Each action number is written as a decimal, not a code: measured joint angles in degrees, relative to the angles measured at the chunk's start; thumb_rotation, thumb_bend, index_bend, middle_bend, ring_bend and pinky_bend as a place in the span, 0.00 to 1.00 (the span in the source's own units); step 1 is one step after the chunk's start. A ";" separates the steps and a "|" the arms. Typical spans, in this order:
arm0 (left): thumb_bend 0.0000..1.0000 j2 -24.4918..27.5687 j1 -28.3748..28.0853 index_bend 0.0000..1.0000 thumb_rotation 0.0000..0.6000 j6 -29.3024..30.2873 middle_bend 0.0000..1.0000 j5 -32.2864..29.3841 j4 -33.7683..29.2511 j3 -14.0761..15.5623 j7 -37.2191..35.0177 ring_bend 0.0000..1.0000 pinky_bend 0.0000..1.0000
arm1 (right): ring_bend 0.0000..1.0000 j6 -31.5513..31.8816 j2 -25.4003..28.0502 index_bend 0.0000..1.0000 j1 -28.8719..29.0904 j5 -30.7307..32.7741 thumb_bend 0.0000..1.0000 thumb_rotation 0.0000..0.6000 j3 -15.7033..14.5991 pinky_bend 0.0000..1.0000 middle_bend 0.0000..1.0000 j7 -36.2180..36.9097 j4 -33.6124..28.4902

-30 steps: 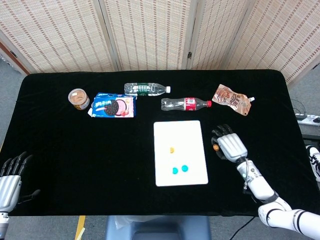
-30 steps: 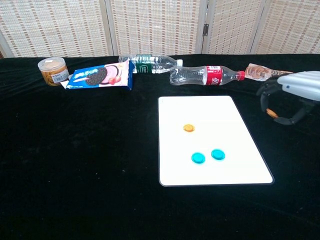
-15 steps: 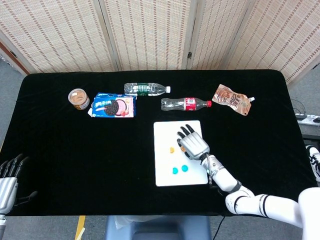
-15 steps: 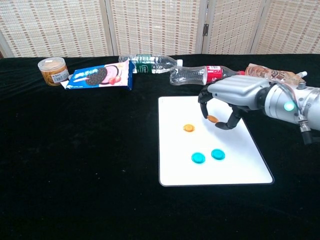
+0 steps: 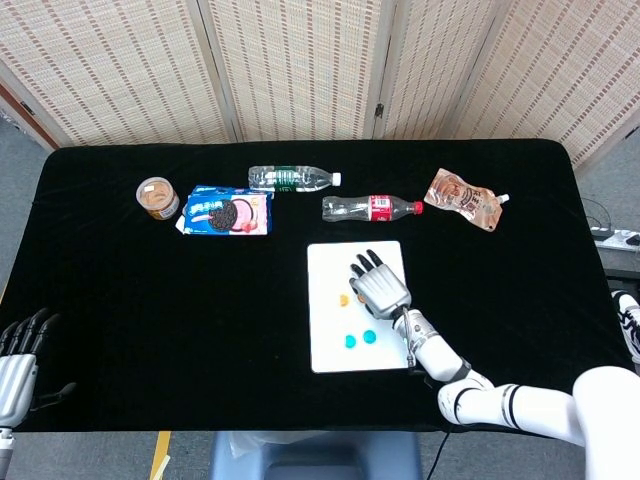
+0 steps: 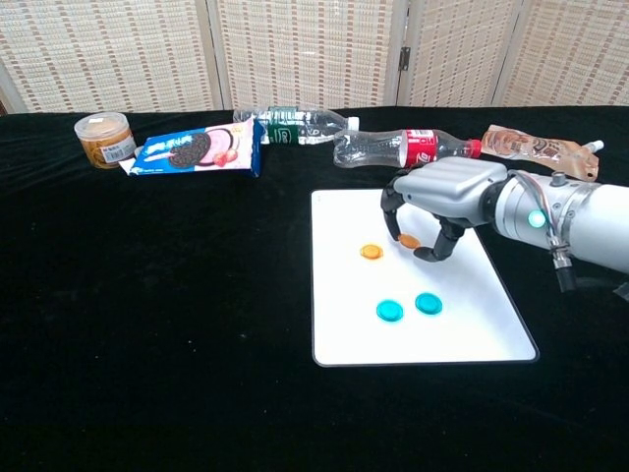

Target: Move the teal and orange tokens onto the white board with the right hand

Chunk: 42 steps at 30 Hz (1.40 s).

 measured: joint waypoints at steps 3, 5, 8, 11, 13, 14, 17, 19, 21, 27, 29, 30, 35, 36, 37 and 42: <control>0.12 -0.05 -0.07 0.00 1.00 -0.08 0.00 0.05 0.00 -0.02 0.04 0.00 0.00 | 0.05 0.22 -0.06 0.43 0.13 -0.03 0.44 1.00 -0.31 0.00 0.18 0.46 0.25; 0.12 -0.07 -0.08 0.00 1.00 -0.10 0.00 0.09 -0.02 -0.01 0.08 0.00 0.00 | 0.05 0.28 -0.17 0.42 0.26 -0.12 0.44 1.00 -0.44 0.00 0.18 0.79 0.39; 0.12 -0.09 -0.06 0.00 1.00 -0.16 0.00 0.00 -0.03 0.00 0.07 0.00 0.00 | 0.05 0.36 -0.49 0.41 0.49 -0.42 0.44 1.00 -0.68 0.00 0.18 1.27 0.75; 0.12 -0.11 -0.03 0.00 1.00 -0.19 0.00 -0.11 0.04 -0.02 0.13 0.00 0.00 | 0.04 0.40 -0.86 0.40 0.74 -0.65 0.44 1.00 -0.93 0.00 0.18 1.57 1.25; 0.12 -0.09 0.00 0.00 1.00 -0.18 0.00 -0.11 0.05 -0.01 0.04 0.00 0.00 | 0.04 0.44 -1.01 0.35 0.86 -0.81 0.44 1.00 -1.02 0.00 0.18 1.88 1.42; 0.12 -0.07 0.02 0.00 1.00 -0.15 0.00 -0.13 0.07 -0.02 0.01 0.00 0.00 | 0.04 0.52 -1.01 0.33 0.86 -0.92 0.44 1.00 -1.00 0.00 0.18 2.11 1.40; 0.12 0.04 0.07 0.00 1.00 -0.09 0.00 -0.27 0.07 -0.11 -0.06 0.00 0.00 | 0.04 1.32 -0.63 0.27 0.62 -1.68 0.44 1.00 -0.61 0.00 0.17 3.64 0.87; 0.12 0.17 0.04 0.00 1.00 -0.02 0.00 -0.29 0.01 -0.23 -0.09 0.00 0.00 | 0.05 2.52 0.37 0.26 0.09 -2.71 0.44 1.00 -0.20 0.00 0.17 5.40 -0.18; 0.12 0.26 -0.03 0.00 1.00 0.02 0.00 -0.27 -0.12 -0.35 -0.11 0.00 0.00 | 0.05 4.31 2.19 0.25 -0.81 -4.02 0.44 1.00 0.06 0.00 0.17 7.10 -1.84; 0.12 0.27 -0.48 0.00 1.00 0.07 0.00 -0.04 -0.69 -0.78 0.26 0.00 0.00 | 0.06 12.08 9.62 0.16 -6.10 -8.13 0.44 1.00 -0.52 0.00 0.12 10.42 -8.00; 0.12 0.20 -0.63 0.00 1.00 0.22 0.00 0.13 -0.91 -0.95 0.65 0.00 0.00 | 0.05 14.84 11.90 0.11 -8.38 -9.60 0.44 1.00 -1.11 0.00 0.09 11.83 -9.75; 0.12 0.16 -0.75 0.00 1.00 0.36 0.00 0.32 -1.14 -1.06 0.95 0.00 0.00 | 0.04 16.76 13.34 0.08 -9.98 -10.69 0.44 1.00 -1.56 0.00 0.07 13.00 -10.76; 0.12 0.19 -1.12 0.00 1.00 0.85 0.00 0.85 -2.38 -1.43 2.10 0.00 0.00 | 0.00 24.96 18.73 0.00 -17.01 -16.10 0.44 1.00 -4.04 0.00 0.00 19.06 -13.67; 0.12 0.20 -1.20 0.00 1.00 0.94 0.00 0.92 -2.73 -1.51 2.38 0.00 0.00 | 0.00 27.11 19.85 0.00 -18.78 -17.52 0.44 1.00 -4.74 0.00 0.00 20.48 -14.11; 0.12 0.21 -1.26 0.00 1.00 0.97 0.00 0.96 -2.99 -1.56 2.58 0.00 0.00 | 0.00 28.76 20.60 0.00 -20.10 -18.57 0.44 1.00 -5.24 0.00 0.00 21.51 -14.37; 0.12 0.43 -1.53 0.00 1.00 1.07 0.00 1.03 -4.42 -1.77 3.66 0.00 0.00 | 0.00 38.15 23.84 0.00 -28.13 -24.29 0.44 1.00 -8.27 0.00 0.00 27.95 -14.71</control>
